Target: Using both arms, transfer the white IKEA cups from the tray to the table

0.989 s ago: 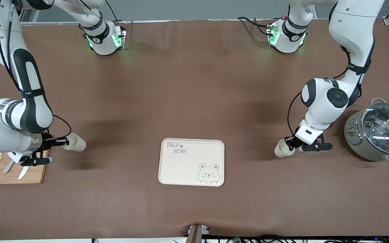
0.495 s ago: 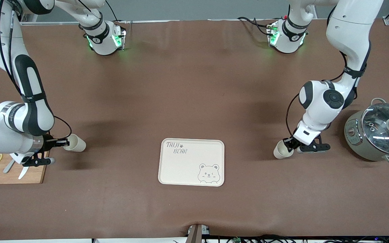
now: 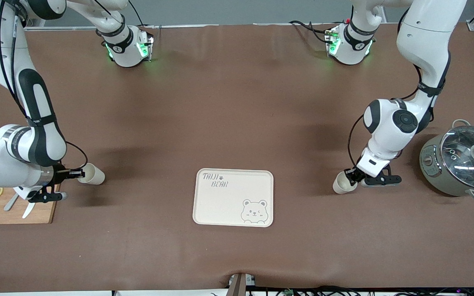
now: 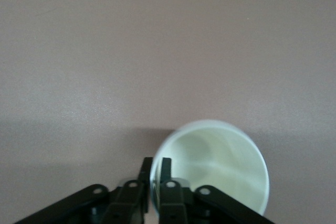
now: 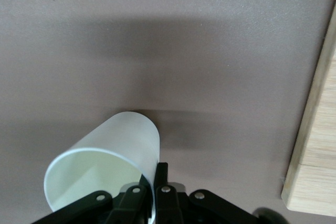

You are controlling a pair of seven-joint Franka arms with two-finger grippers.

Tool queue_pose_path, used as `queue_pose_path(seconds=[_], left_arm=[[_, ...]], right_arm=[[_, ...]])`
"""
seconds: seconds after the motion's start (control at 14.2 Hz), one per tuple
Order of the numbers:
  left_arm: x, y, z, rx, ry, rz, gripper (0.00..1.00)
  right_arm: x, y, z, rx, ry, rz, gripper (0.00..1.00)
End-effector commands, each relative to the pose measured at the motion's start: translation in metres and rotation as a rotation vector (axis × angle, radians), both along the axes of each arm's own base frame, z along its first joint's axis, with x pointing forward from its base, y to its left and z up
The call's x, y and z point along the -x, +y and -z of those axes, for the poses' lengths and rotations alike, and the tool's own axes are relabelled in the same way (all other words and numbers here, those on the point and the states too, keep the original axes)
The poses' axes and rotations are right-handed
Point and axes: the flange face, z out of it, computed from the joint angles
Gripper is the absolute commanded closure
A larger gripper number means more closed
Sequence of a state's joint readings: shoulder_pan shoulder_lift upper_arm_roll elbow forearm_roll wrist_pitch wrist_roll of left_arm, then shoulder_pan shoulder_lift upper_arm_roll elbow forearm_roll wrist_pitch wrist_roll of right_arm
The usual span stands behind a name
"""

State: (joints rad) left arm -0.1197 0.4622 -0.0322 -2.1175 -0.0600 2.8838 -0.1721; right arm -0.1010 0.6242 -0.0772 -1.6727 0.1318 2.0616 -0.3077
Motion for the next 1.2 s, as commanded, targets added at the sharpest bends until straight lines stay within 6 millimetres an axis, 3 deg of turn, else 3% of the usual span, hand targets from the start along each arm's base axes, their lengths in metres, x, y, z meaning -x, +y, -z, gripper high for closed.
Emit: queue_pose_path(seconds=[0.0,0.07,0.14,0.49,0.71,0.92,1.13], left_arm=[[-0.002,-0.001,-0.002,0.008,-0.036,0.012,0.0],[-0.003,0.0,-0.003,0.009,-0.039,0.007,0.0],[-0.005,0.0,-0.009,0.011,-0.05,0.006,0.0],[-0.01,-0.003,-0.053,0.02,-0.095,0.005,0.0],[-0.015,-0.007,-0.112,0.023,-0.042,0.015,0.0],[-0.027,-0.011,-0.17,0.025,0.026,0.024,0.0],[-0.035,-0.012,-0.218,0.026,0.083,0.029,0.0]], right_arm=[[0.002,-0.01,0.002,-0.003,-0.004,-0.003,0.52],[0.003,-0.01,0.002,-0.004,-0.001,-0.002,0.16],[0.003,-0.009,0.002,-0.005,0.002,-0.003,0.0],[0.0,-0.013,-0.007,-0.002,-0.012,-0.002,0.0],[-0.002,-0.012,-0.013,-0.002,-0.013,-0.001,0.0],[-0.013,-0.017,-0.034,-0.001,-0.035,0.001,0.0],[-0.025,-0.014,-0.069,-0.016,-0.007,-0.013,0.0]])
